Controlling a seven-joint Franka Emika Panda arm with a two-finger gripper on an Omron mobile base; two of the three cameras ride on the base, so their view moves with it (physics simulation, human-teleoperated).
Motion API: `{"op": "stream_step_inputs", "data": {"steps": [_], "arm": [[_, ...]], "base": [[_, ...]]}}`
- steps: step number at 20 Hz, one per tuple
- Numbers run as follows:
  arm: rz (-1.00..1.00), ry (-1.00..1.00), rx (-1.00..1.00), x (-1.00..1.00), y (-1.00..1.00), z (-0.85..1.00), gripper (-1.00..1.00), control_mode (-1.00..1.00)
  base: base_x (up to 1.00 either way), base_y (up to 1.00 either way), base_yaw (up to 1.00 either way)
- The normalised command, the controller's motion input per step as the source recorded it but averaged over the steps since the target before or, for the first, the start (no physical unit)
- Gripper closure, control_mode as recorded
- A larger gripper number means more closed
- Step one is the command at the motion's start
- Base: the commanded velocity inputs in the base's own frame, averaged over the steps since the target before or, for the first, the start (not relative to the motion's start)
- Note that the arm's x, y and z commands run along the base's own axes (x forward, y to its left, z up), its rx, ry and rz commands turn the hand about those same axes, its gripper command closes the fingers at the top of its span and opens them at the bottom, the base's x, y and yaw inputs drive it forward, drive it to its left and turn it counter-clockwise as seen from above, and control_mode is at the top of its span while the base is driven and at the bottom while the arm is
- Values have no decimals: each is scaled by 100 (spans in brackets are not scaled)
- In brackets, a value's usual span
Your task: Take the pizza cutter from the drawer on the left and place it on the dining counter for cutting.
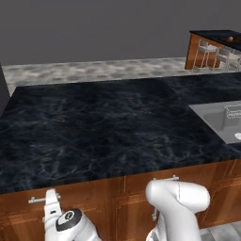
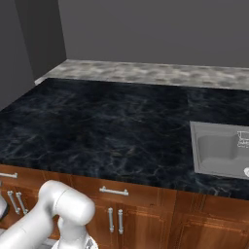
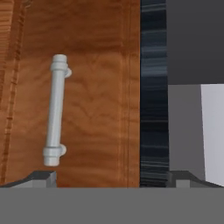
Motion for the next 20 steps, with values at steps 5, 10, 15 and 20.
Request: {"op": "stream_step_inputs", "data": {"steps": [5,10,15,20], "arm": [[0,0,0,6,15,-25,-100,-100],[0,0,0,21,5,-24,-100,-100],[0,0,0,27,1,-36,-100,-100],[0,0,0,24,7,-36,-100,-100]], "base": [[0,0,0],[0,0,0],[0,0,0],[0,0,0]]}}
